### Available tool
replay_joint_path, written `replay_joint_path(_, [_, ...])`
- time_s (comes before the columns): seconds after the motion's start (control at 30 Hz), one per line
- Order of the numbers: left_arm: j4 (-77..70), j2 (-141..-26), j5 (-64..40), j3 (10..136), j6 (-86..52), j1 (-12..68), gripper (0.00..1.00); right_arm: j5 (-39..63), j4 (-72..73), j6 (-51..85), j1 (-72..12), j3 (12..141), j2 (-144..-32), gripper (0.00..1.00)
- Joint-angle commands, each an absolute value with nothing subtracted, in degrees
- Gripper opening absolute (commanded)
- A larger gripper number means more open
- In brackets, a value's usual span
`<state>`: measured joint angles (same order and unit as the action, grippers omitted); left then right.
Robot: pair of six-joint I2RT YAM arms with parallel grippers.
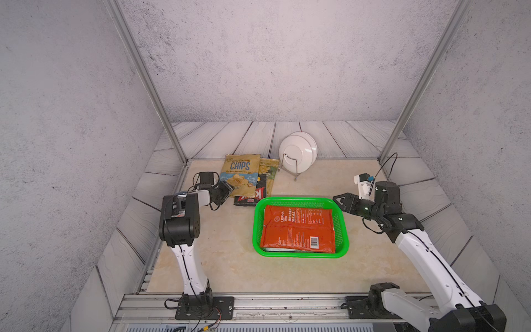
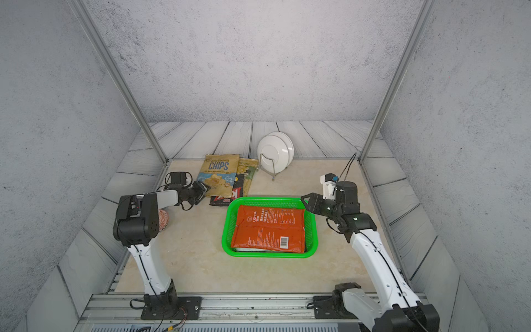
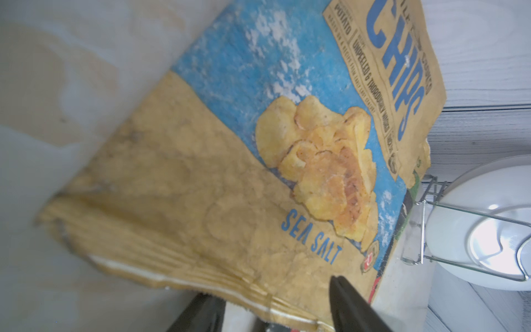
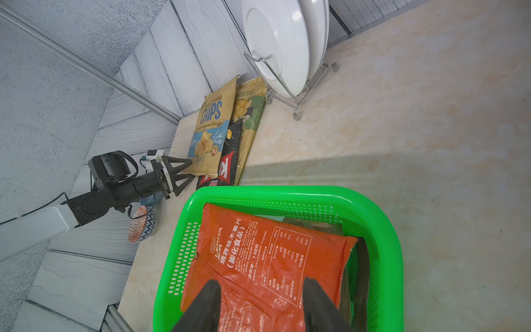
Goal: Put the potato chips into the basket
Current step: Pick up the potato chip from the center of the board.
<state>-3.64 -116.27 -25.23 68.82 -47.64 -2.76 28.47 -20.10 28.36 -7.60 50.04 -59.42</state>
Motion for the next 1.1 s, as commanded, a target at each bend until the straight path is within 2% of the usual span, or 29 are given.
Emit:
replay_joint_path(0.0, [-0.55, -118.07, -20.97, 67.86, -48.51, -2.63, 0.54, 27.94, -21.01, 28.04, -7.86, 51.46, -57.97, 0.50])
replay_joint_path(0.13, [-0.05, -120.23, -21.04, 69.84, -49.02, -2.62, 0.41, 27.95, -21.33, 27.91, -7.84, 51.59, -57.63, 0.50])
replay_joint_path(0.33, [-0.82, -121.08, -22.98, 70.50, -49.45, -2.71, 0.05, 27.84, -22.24, 27.22, -7.89, 52.23, -57.04, 0.50])
replay_joint_path(0.4, [-0.70, -120.12, -22.72, 70.49, -48.65, -2.68, 0.00, 28.17, -22.24, 27.16, -7.87, 52.29, -56.97, 0.49])
replay_joint_path(0.8, [0.94, -106.55, -21.93, 71.06, -34.66, -2.68, 0.00, 29.44, -21.63, 27.16, -7.82, 51.51, -56.25, 0.49])
replay_joint_path(1.07, [7.53, -97.71, -19.93, 73.02, -25.06, -2.66, 0.00, 30.75, -21.06, 27.16, -7.86, 50.74, -56.40, 0.49])
